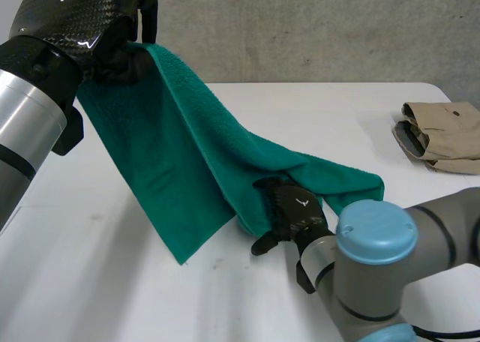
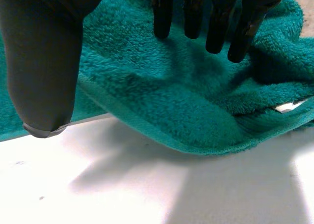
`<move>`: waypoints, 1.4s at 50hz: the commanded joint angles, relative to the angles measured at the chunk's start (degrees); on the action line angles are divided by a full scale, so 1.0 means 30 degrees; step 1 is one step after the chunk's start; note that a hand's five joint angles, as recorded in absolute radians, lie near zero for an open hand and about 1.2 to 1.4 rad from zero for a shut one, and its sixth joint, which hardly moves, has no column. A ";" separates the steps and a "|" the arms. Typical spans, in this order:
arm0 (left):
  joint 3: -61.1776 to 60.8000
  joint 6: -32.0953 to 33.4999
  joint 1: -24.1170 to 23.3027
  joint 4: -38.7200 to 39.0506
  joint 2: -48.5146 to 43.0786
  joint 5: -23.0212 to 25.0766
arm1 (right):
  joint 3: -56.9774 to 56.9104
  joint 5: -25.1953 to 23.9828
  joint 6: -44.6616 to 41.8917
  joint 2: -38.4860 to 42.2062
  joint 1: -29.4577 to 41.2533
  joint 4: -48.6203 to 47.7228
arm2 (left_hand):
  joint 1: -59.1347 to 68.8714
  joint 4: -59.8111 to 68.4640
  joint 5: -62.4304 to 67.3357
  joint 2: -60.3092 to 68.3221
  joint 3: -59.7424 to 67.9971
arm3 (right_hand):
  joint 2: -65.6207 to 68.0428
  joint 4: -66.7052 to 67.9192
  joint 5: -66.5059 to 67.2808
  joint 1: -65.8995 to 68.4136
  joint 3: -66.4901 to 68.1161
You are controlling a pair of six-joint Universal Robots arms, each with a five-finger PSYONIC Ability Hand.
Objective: Fold the laundry.
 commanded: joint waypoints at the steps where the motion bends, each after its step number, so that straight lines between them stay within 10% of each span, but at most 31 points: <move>1: 0.0093 -0.0257 -0.0392 0.0006 0.0117 -0.0270 | -0.1734 0.1295 -0.0137 0.1813 0.0326 -0.0208 | 0.4509 0.3721 0.4728 0.3769 0.3860 | -0.0298 -0.0488 -0.0279 0.0066 -0.0187; 9: 0.0210 -0.0873 -0.0481 0.0006 0.0235 -0.0418 | -0.3170 0.1792 -0.0254 0.2840 0.0326 -0.0355 | 0.4509 0.3721 0.4728 0.3769 0.3860 | 0.1490 0.1300 0.1509 0.1854 0.1601; 19: 0.0239 -0.1020 -0.0335 0.0006 0.0527 -0.0828 | -0.3347 0.2762 -0.0750 0.2401 -0.2687 -0.0883 | 0.4509 0.3721 0.4728 0.3769 0.3860 | 2.2054 2.1865 2.2073 2.2418 2.2165; 27: 0.0123 -0.0932 0.0570 0.0123 0.0557 -0.0800 | -0.2702 -0.2973 -0.5139 -0.0729 -0.5912 0.0284 | 0.4509 0.3721 0.4728 0.3769 0.3860 | 2.2054 2.1865 2.2073 2.2418 2.2165; 34: -0.0375 -0.0786 0.2155 -0.0052 0.0207 -0.0536 | -0.5449 -0.8780 -1.5465 -0.4538 -0.8575 1.2510 | 0.4509 0.3721 0.4728 0.3769 0.3860 | 2.2054 2.1865 2.2073 2.2418 2.2165; 48: -0.1430 0.3809 0.2156 -0.1545 -0.4126 -0.0535 | -0.7744 -0.6909 -2.3541 -0.8204 -0.9371 1.9948 | 0.4509 0.3721 0.4728 0.3769 0.3860 | 2.2054 2.1865 2.2073 2.2418 2.2165; 55: -0.0934 0.6098 0.2039 -0.1635 -0.7875 -0.0565 | -0.7389 -0.6089 -2.4892 -0.4959 -0.8992 1.9978 | 0.4509 0.3721 0.4728 0.3769 0.3860 | 2.2054 2.1865 2.2073 2.2418 2.2165; 65: 0.4746 0.6275 0.2009 0.2197 -1.2361 -0.0711 | -1.4151 -0.1403 -2.3399 0.0464 -0.6120 1.4711 | 0.4509 0.3721 0.4728 0.3769 0.3860 | 2.2054 2.1865 2.2073 2.2418 2.2165; 70: 0.6973 0.6392 0.2125 0.8015 -1.2392 -0.0798 | -1.7903 -0.0579 -2.3223 0.1433 -0.5944 0.9528 | 0.4509 0.3721 0.4728 0.3769 0.3860 | 2.2054 2.1865 2.2073 2.2418 2.2165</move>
